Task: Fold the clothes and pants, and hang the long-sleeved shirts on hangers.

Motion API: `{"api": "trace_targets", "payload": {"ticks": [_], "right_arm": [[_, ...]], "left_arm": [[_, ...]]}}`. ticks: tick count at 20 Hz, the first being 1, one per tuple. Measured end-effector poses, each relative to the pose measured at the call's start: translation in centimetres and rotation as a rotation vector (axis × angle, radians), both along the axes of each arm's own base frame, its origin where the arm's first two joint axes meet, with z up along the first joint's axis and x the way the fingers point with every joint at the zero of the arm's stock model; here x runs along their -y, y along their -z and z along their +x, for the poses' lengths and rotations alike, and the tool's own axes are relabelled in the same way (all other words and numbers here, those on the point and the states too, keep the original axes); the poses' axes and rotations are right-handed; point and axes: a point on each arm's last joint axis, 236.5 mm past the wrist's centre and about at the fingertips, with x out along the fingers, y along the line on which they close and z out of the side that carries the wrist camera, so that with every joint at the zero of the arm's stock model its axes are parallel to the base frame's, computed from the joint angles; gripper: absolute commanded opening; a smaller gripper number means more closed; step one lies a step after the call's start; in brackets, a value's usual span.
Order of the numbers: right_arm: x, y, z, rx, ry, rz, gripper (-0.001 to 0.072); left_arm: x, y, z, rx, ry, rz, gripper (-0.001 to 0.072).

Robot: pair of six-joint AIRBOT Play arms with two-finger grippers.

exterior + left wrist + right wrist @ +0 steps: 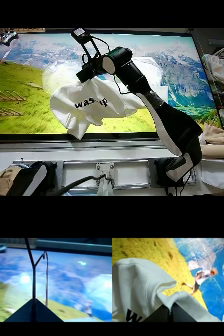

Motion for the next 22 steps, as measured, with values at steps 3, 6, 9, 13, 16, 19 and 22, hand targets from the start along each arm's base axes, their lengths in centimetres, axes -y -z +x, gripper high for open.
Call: {"api": "trace_targets", "payload": {"ticks": [3, 6, 9, 13, 16, 19, 22], "right_arm": [[0.5, 0.5, -0.4, -0.025, 0.003, -0.024, 0.0030], [1.0, 1.0, -1.2, -0.063, 0.001, -0.052, 0.0030], [1.5, 0.4, -1.8, -0.071, -0.003, -0.060, 0.0030], [1.9, -0.8, -2.4, -0.065, -0.006, -0.057, 0.0028], [2.5, -0.9, -2.6, -0.059, -0.010, -0.080, 0.0028], [2.9, -1.0, -2.6, -0.054, -0.014, -0.097, 0.0028], [3.1, -0.9, -2.5, -0.046, -0.017, -0.113, 0.0027]], "left_arm": [[7.1, -0.2, -6.7, 0.020, 0.241, -0.023, 0.0011], [12.4, 1.2, -12.4, 0.028, 0.453, -0.030, 0.0011], [14.2, 4.1, -13.9, 0.003, 0.514, -0.092, 0.0011], [14.6, 8.8, -12.8, -0.043, 0.503, -0.190, 0.0011], [14.6, 11.0, -11.9, -0.048, 0.496, -0.227, 0.0011], [14.8, 11.8, -11.5, -0.036, 0.510, -0.215, 0.0011], [15.4, 11.3, -12.1, -0.022, 0.540, -0.209, 0.0011]]}}
